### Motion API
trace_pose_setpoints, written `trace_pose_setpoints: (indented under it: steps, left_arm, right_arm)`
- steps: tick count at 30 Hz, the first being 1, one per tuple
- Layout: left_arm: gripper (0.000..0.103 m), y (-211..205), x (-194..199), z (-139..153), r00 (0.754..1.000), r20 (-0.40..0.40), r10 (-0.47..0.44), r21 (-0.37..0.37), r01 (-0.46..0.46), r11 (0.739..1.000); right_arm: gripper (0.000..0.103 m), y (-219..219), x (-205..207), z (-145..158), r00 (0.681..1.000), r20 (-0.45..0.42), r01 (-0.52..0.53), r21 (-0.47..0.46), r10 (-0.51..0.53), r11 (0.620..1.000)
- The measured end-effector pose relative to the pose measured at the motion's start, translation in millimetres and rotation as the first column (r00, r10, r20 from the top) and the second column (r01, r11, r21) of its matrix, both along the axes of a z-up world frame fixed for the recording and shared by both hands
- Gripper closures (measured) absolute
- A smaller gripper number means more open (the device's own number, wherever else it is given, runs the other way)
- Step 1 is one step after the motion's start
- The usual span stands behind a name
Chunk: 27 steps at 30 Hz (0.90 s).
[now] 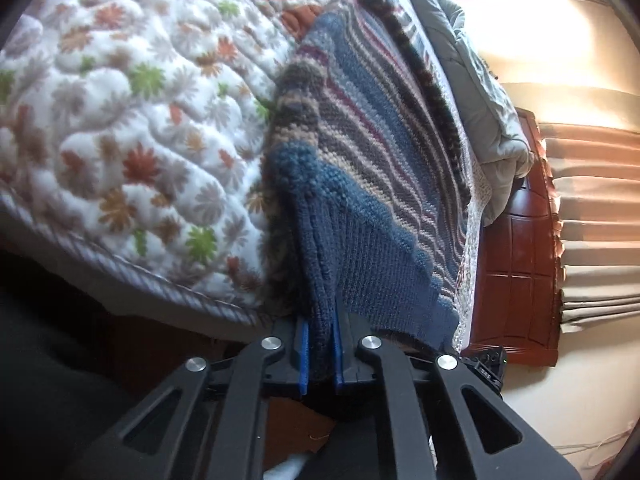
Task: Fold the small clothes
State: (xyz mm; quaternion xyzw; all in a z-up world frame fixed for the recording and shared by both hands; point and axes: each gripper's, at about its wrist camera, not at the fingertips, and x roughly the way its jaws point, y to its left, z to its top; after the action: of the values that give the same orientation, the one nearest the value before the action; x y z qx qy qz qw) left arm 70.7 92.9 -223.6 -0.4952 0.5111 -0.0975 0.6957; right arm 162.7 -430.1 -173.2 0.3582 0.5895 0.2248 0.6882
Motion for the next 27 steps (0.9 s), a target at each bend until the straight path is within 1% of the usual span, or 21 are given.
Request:
trace_pose_setpoints:
  steps: [5,7,10,14,16,19,21,24,27]
  left_arm:
    - [0.095,8.3,-3.3,15.4,0.998,0.057,0.016,-0.024,-0.015,1.000]
    - [0.095,11.6,-3.1,29.2,0.995,0.097,0.028,-0.047,-0.024,0.999]
    - [0.096,19.2,-0.6,60.9,0.984,0.172,0.046,-0.069,-0.034,0.997]
    - [0.096,26.4,17.9,114.0,0.962,0.269,0.038,-0.058,-0.023,0.998]
    - [0.096,29.7,36.0,139.7,0.952,0.304,0.027,-0.043,-0.015,0.999]
    - [0.096,34.7,65.9,165.4,0.944,0.331,0.004,0.000,-0.004,1.000]
    - [0.096,40.3,90.4,179.8,0.941,0.339,-0.007,0.021,0.000,1.000]
    - [0.096,47.4,131.8,193.2,0.941,0.337,-0.011,0.041,-0.003,0.999]
    - [0.096,53.5,176.0,192.9,0.950,0.313,-0.009,0.053,-0.008,0.999]
  right_arm:
    - [0.096,-3.8,1.1,32.3,0.997,0.074,-0.012,0.029,0.010,1.000]
    - [0.096,-0.6,4.7,46.5,0.994,0.107,-0.023,0.038,0.019,0.999]
    - [0.096,3.8,13.3,68.7,0.988,0.151,-0.029,0.053,0.020,0.998]
    - [0.096,8.2,36.8,104.4,0.975,0.219,-0.039,0.061,0.025,0.997]
    - [0.096,12.5,54.7,125.4,0.967,0.254,-0.046,0.054,0.031,0.997]
    - [0.096,17.3,86.8,148.8,0.955,0.293,-0.051,0.034,0.039,0.998]
    - [0.096,23.2,114.1,160.6,0.949,0.311,-0.053,0.005,0.048,0.999]
    - [0.096,34.3,154.1,167.3,0.945,0.319,-0.056,-0.033,0.063,0.998]
    - [0.097,47.3,197.6,161.6,0.949,0.307,-0.058,-0.067,0.076,0.996]
